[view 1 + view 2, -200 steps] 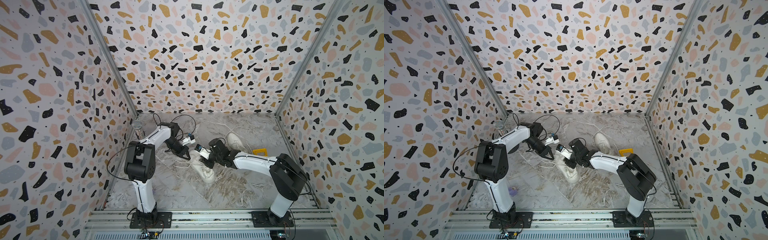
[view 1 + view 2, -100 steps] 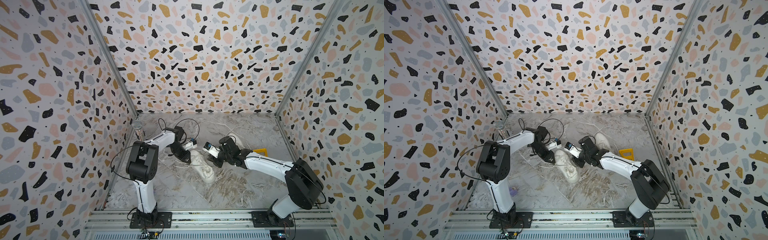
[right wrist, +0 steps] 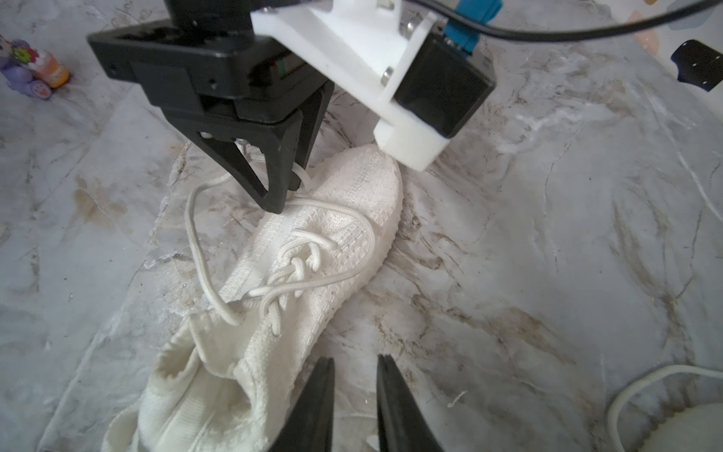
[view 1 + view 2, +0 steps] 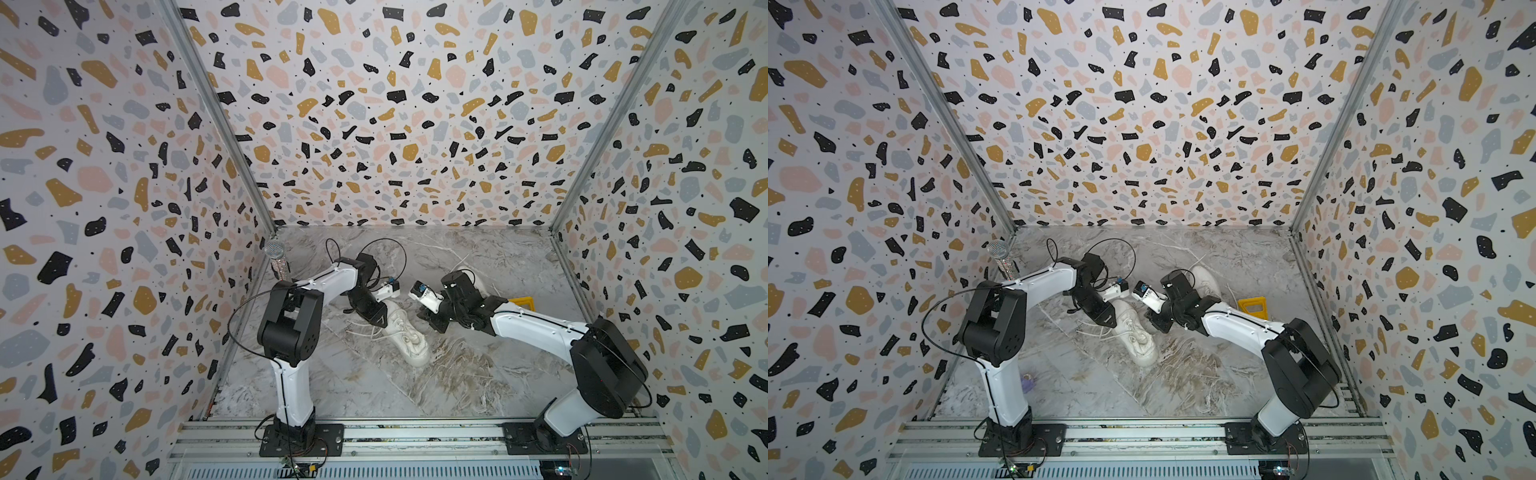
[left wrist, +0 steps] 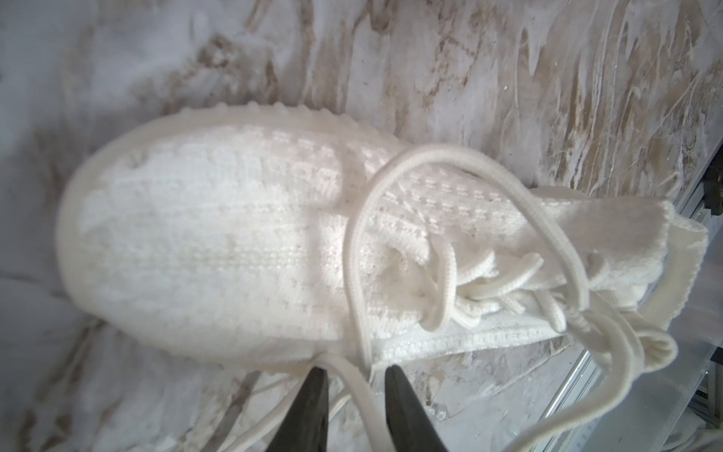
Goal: Tie the shoes
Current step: Cross the shoelace with the shoelace.
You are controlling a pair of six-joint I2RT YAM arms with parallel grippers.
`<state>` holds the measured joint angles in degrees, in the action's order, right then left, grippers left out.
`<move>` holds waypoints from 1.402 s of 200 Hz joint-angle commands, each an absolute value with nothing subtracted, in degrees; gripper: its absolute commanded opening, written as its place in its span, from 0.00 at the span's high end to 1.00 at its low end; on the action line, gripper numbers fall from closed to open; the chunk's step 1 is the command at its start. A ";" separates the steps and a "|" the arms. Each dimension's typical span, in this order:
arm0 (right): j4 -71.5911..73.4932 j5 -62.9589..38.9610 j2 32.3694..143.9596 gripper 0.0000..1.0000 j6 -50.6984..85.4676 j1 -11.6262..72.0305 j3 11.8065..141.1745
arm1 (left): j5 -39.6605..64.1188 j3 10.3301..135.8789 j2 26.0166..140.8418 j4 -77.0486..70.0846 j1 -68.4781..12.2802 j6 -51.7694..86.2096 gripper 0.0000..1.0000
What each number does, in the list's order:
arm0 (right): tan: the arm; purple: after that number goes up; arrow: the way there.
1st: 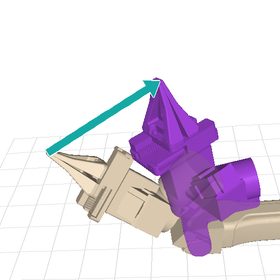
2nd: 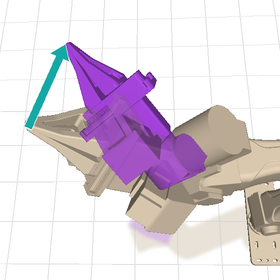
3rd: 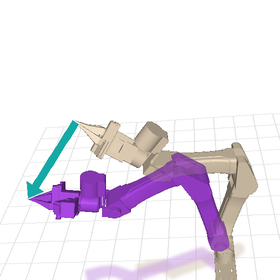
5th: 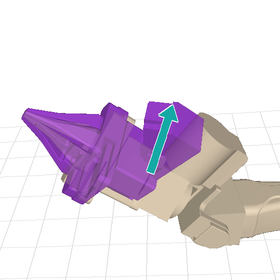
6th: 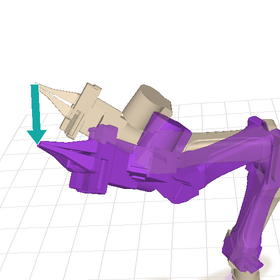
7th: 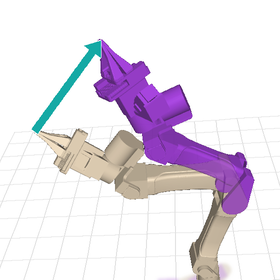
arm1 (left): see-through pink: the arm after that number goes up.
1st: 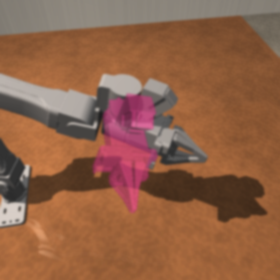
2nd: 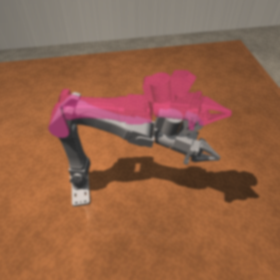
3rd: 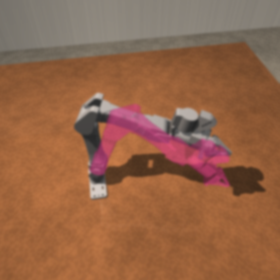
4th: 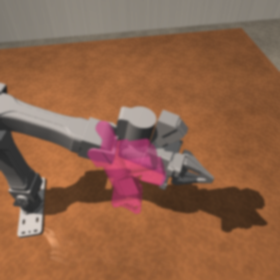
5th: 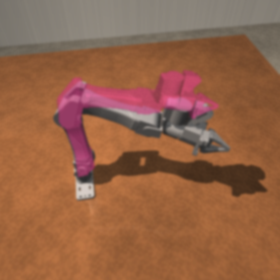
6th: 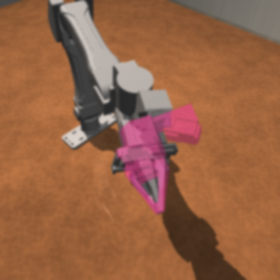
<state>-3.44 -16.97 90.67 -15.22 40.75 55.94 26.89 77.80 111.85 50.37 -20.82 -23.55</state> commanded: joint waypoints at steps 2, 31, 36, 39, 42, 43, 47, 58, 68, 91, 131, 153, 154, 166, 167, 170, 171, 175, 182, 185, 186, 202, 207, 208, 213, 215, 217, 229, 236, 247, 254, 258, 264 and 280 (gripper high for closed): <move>-4.39 -18.08 90.87 0.75 -14.50 40.42 55.90 | 24.29 77.09 112.35 47.87 -22.16 -21.98 0.71; -4.31 -18.44 91.44 0.75 -14.20 40.32 56.16 | 21.08 75.39 111.28 45.14 -23.63 -21.02 0.74; -4.23 -18.46 91.58 0.75 -14.15 40.26 56.16 | 20.87 75.12 111.19 44.61 -23.87 -20.73 0.74; -4.22 -18.47 91.66 0.75 -14.08 40.25 56.16 | 20.76 75.01 111.12 44.27 -23.91 -20.60 0.75; -4.21 -18.46 91.73 0.75 -14.07 40.25 56.16 | 20.67 74.77 111.09 43.95 -24.02 -20.45 0.75; -4.26 -18.50 91.75 0.75 -14.06 40.25 56.16 | 20.62 74.74 111.09 43.91 -24.05 -20.38 0.75; -4.18 -18.52 91.83 0.75 -14.00 40.25 56.21 | 20.53 74.51 111.00 43.57 -24.31 -20.19 0.75; -4.31 -18.49 92.01 0.75 -13.99 40.25 56.33 | 19.68 73.93 110.71 42.67 -24.87 -19.57 0.75; -4.27 -18.47 92.02 0.76 -13.97 40.17 56.34 | 19.02 73.05 110.21 41.39 -25.19 -18.95 0.76; -4.19 -18.49 92.28 0.76 -13.92 39.99 56.43 | 17.84 71.96 109.36 39.87 -25.83 -17.80 0.83; -4.48 -18.55 91.55 0.77 -14.14 39.39 56.60 | 18.32 71.74 107.64 41.24 -25.84 -18.69 1.00; -5.66 -21.58 90.22 0.77 -16.07 39.24 56.90 | 22.09 73.64 105.97 46.61 -24.81 -21.75 1.00; -5.73 -21.82 90.16 0.77 -16.16 39.26 56.88 | 22.38 73.73 105.85 46.99 -24.76 -21.95 1.00; -6.49 -25.42 89.20 0.77 -17.07 39.28 57.11 | 25.59 75.58 105.35 51.07 -23.62 -23.83 1.00; -6.58 -25.76 89.16 0.77 -17.15 39.28 57.16 | 25.94 75.71 105.32 51.59 -23.54 -24.00 1.00; -6.73 -26.65 88.94 0.77 -17.26 39.29 57.21 | 26.81 76.24 105.25 52.98 -23.23 -24.57 1.00; -6.75 -27.17 88.81 0.77 -17.29 39.29 57.21 | 26.94 76.44 105.18 53.43 -23.13 -24.68 1.00; -6.77 -28.72 88.63 0.77 -17.33 39.29 57.29 | 28.02 77.03 105.13 55.12 -22.76 -25.29 1.00; -6.81 -30.87 88.27 0.77 -17.05 39.28 57.43 | 29.81 77.87 104.78 57.36 -22.07 -25.92 1.00; -6.81 -31.65 88.18 0.77 -16.86 39.36 57.54 | 30.58 78.09 104.62 58.12 -21.76 -26.08 1.00; -6.83 -31.91 88.17 0.78 -16.83 39.37 57.55 | 30.85 78.24 104.56 58.46 -21.69 -26.27 1.00; -6.70 -34.03 88.07 0.79 -15.43 39.84 58.30 | 34.16 79.92 103.91 63.00 -20.57 -27.65 1.00; -6.60 -34.00 88.07 0.79 -15.14 40.09 58.51 | 35.08 80.48 103.81 64.42 -20.33 -28.19 1.00; -6.55 -34.01 88.15 0.79 -15.13 40.13 58.52 | 35.25 80.58 103.71 64.64 -20.32 -28.29 1.00; -6.48 -34.10 88.20 0.80 -15.12 40.39 58.76 | 35.97 81.14 103.71 65.80 -20.10 -28.58 1.00; -6.50 -34.14 88.23 0.80 -15.12 40.53 58.83 | 36.35 81.28 103.65 66.17 -20.05 -28.63 1.00; -6.46 -34.11 88.24 0.80 -15.16 40.65 58.87 | 36.64 81.51 103.63 66.49 -19.98 -28.71 1.00; -5.93 -33.94 88.37 0.81 -15.21 41.57 59.08 | 38.74 82.63 103.58 68.61 -19.52 -29.29 1.00; -5.26 -33.59 88.49 0.81 -15.07 42.10 59.01 | 39.86 83.36 103.62 69.83 -19.22 -29.82 1.00; -4.04 -32.99 89.14 0.83 -14.60 42.94 59.03 | 41.08 84.68 103.95 71.93 -18.82 -31.00 1.00; -3.58 -32.57 89.82 0.84 -14.34 43.41 59.26 | 41.81 85.45 104.06 72.88 -18.32 -31.44 1.00; -3.27 -32.19 90.18 0.84 -14.10 43.70 59.33 | 42.37 85.88 104.15 73.49 -18.16 -31.87 1.00; -3.00 -31.83 90.78 0.84 -13.70 43.93 59.49 | 42.96 86.36 104.16 74.19 -17.79 -32.31 1.00; 0.33 -30.91 92.12 0.86 -12.36 44.68 59.41 | 44.71 87.45 104.37 76.20 -17.24 -33.66 1.00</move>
<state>-3.64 -31.59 90.94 -14.50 43.64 57.32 39.24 84.99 104.79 69.32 -18.26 -29.93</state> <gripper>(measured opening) 0.149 0.049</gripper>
